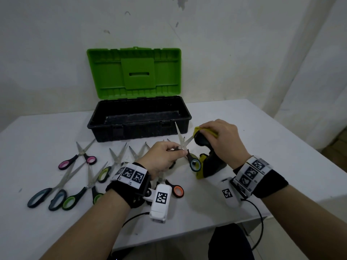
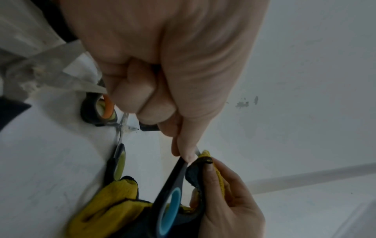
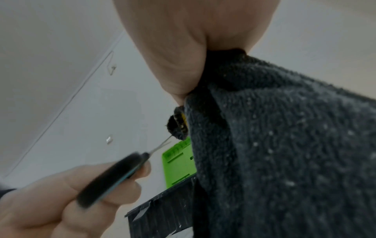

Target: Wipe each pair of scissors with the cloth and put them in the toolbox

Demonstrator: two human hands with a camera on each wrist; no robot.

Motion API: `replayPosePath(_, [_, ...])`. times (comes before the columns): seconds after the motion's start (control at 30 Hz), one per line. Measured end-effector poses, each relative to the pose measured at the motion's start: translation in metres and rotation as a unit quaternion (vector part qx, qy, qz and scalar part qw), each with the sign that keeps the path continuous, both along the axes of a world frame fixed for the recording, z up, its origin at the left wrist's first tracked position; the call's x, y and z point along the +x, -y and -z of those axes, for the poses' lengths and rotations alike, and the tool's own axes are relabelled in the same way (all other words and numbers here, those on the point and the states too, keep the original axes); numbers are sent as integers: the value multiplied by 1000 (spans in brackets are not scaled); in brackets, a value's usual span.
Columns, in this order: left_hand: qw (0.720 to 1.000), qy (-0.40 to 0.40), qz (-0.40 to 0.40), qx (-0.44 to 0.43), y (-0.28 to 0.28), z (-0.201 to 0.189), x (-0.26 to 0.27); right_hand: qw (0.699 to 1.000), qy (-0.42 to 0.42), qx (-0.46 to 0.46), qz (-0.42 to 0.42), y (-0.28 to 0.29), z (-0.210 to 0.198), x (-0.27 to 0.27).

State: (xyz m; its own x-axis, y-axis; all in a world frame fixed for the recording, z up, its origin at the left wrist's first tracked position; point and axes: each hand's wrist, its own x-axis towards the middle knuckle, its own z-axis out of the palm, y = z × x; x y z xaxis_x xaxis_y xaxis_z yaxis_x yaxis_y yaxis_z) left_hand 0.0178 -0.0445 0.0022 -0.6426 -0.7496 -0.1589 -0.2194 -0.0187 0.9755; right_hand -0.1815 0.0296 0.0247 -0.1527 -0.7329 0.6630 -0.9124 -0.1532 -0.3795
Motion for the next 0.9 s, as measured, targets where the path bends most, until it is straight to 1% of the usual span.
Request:
replayPosePath(0.07, [1000, 3, -13, -5, 2, 1, 0, 999, 27, -8, 21, 0, -5, -6])
replayPosePath(0.1, [1000, 3, -18, -9, 2, 0, 0, 999, 35, -12, 18, -2, -8, -6])
replayPosePath(0.2, [999, 2, -25, -34, 5, -4, -1, 999, 16, -3, -28, -5, -12, 8])
replayPosePath(0.3, [998, -12, -24, -49, 6, -7, -3, 998, -10, 36, -55, -3, -6, 21])
replayPosePath(0.37, [998, -19, -21, -52, 6, -9, -2, 998, -12, 42, -40, 1, -4, 20])
replayPosePath(0.43, [999, -20, -16, -45, 6, -11, 1, 1000, 14, 20, -9, 4, -8, 13])
replayPosePath(0.53, [1000, -26, -4, -9, 7, -10, 6, 997, 54, -9, 44, 7, -20, 1])
replayPosePath(0.6, [1000, -29, -2, 7, 7, -9, 8, 996, 67, -21, 48, 4, -25, -1])
replayPosePath(0.67, [1000, -29, -4, 5, 7, -9, 9, 999, 43, -19, 18, 0, -26, 6])
replayPosePath(0.77, [999, -14, -10, -31, 6, -9, 6, 999, -22, 39, -30, -2, -17, 20])
replayPosePath(0.83, [997, -5, -13, -70, 4, -9, 3, 996, -41, 66, -33, 2, -10, 21])
replayPosePath(0.9, [995, 1, -12, -96, 4, -7, 2, 996, -38, 77, -8, 7, -7, 15])
